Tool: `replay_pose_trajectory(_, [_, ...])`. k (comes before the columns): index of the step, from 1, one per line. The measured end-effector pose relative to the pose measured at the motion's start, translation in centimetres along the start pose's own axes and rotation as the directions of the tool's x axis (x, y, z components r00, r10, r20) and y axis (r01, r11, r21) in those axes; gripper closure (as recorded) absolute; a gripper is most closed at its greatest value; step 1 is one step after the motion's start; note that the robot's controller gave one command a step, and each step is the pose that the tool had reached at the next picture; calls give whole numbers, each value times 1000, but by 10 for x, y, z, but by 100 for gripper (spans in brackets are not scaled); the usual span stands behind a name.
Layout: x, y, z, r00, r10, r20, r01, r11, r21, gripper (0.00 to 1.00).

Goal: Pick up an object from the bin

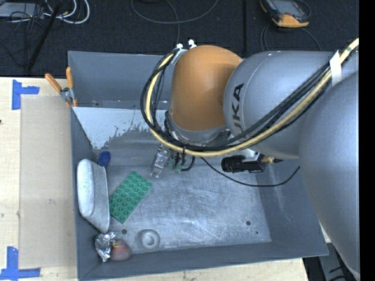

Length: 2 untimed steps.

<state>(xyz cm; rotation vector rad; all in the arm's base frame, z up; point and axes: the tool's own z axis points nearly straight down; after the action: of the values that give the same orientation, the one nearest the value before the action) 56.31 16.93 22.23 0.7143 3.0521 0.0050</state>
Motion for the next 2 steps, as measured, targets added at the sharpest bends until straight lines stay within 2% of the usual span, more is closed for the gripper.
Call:
replay_pose_trajectory(1, [2, 0, 5, 1000, -4, -6, 4, 1000, 6, 0])
replay_pose_trajectory(2, [9, 30, 145, 981, -194, -4, 194, 981, 3, 0])
